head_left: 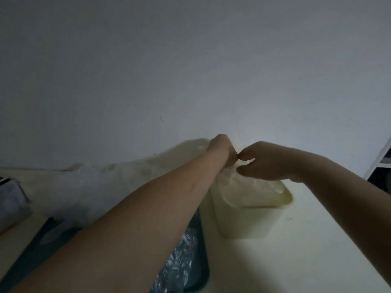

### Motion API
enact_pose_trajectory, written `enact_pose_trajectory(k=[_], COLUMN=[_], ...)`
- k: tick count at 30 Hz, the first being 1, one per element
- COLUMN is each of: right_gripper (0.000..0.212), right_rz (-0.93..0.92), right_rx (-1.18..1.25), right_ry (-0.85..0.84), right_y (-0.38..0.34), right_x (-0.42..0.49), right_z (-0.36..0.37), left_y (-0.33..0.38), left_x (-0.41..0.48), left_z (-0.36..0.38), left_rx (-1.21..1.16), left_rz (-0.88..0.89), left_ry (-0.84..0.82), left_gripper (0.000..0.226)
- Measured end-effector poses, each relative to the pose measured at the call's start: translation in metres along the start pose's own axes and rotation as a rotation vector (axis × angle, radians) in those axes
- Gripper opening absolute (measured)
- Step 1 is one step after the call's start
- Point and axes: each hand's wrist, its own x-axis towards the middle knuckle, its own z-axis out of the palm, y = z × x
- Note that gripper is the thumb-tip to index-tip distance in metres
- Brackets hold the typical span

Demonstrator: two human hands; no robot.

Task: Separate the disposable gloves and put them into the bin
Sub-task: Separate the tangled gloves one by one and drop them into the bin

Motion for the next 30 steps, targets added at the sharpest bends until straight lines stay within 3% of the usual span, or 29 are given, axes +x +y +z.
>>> enact_pose_trajectory(k=[2,5,8,12,14,17,20,23,24,26,30], right_gripper=[0.036,0.062,0.070,0.058,0.054,0.046,0.031,0.019,0.028,0.034,0.024], right_rz=[0.001,0.036,0.074,0.080,0.088,0.060,-0.082,-0.281,-0.302,-0.317,-0.364], right_rx=[-0.136,-0.115,-0.165,-0.336,-0.383,-0.419,-0.244,0.034,0.085,0.162,0.291], right_ry=[-0.039,-0.128,-0.240,-0.302,-0.251,0.024,0.310,0.223,0.178,0.110,0.035], right_y=[-0.011,-0.015,-0.011,-0.016,-0.024,-0.043,-0.087,-0.129,-0.138,-0.143,-0.133], right_x=[0.003,0.017,0.034,0.047,0.044,0.033,0.014,0.008,0.008,0.011,0.013], right_z=[0.011,0.025,0.045,0.065,0.059,0.041,0.048,0.082,0.092,0.108,0.122], left_y=[-0.006,-0.015,-0.027,-0.048,-0.063,-0.093,-0.125,-0.156,-0.167,-0.185,-0.210], left_x=[0.006,0.002,-0.012,-0.056,-0.083,-0.129,-0.164,-0.180,-0.182,-0.184,-0.185], left_z=[0.000,-0.017,-0.040,-0.075,-0.093,-0.118,-0.130,-0.121,-0.117,-0.110,-0.104], left_rx=[-0.015,-0.200,-0.218,-0.174,-0.078,0.075,0.283,0.597,0.643,0.663,0.601], left_rz=[0.014,0.011,0.074,0.173,0.236,0.296,0.289,0.308,0.322,0.350,0.373], left_ry=[-0.003,0.015,0.039,0.046,0.019,-0.060,-0.225,-0.347,-0.339,-0.283,-0.174], left_gripper=[0.037,0.056,0.051,0.023,0.009,0.007,0.024,0.052,0.053,0.044,0.010])
